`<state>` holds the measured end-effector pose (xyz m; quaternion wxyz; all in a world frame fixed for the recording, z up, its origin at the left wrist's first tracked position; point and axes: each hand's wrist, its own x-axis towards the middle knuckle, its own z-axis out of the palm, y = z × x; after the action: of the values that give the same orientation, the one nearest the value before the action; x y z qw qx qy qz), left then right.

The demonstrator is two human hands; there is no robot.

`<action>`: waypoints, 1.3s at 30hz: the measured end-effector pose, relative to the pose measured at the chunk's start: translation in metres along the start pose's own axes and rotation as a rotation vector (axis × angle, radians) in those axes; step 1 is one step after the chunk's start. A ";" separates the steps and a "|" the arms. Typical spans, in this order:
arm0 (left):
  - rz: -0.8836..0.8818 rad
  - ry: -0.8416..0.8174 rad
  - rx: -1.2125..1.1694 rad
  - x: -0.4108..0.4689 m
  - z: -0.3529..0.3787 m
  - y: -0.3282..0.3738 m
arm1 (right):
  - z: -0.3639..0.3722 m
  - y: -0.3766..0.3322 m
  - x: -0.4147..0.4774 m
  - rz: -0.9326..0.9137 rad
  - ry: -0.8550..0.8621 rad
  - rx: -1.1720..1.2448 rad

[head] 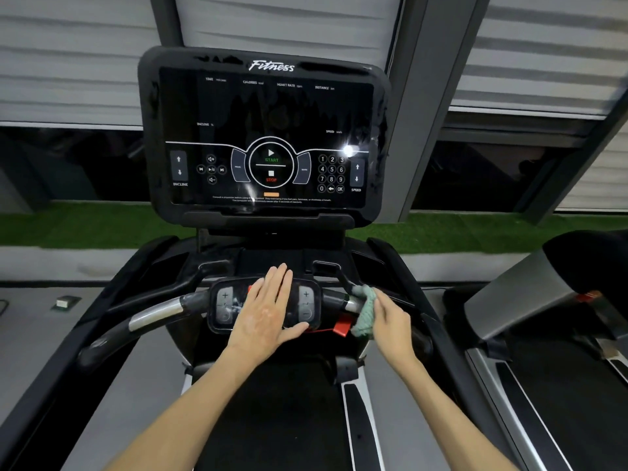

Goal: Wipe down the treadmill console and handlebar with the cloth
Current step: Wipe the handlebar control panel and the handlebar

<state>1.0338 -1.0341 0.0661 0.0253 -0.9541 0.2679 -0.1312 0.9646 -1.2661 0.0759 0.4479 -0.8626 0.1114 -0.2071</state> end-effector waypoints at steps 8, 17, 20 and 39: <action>-0.102 0.007 -0.004 -0.038 0.004 -0.074 | 0.085 -0.047 -0.007 -0.369 -0.200 -0.315; -0.032 -0.024 -0.102 -0.039 0.014 -0.083 | 0.076 -0.030 -0.019 -0.664 -0.069 -0.443; -0.019 -0.004 -0.130 -0.038 0.011 -0.084 | 0.067 -0.045 -0.025 -0.497 -0.050 -0.299; -0.265 0.115 -1.165 0.029 -0.090 -0.038 | 0.033 -0.124 0.006 0.722 -0.352 1.248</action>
<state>1.0529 -1.0141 0.1643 -0.5328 -0.8277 0.1756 -0.0164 0.9859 -1.1730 0.1618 0.9062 -0.3781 0.1760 0.0696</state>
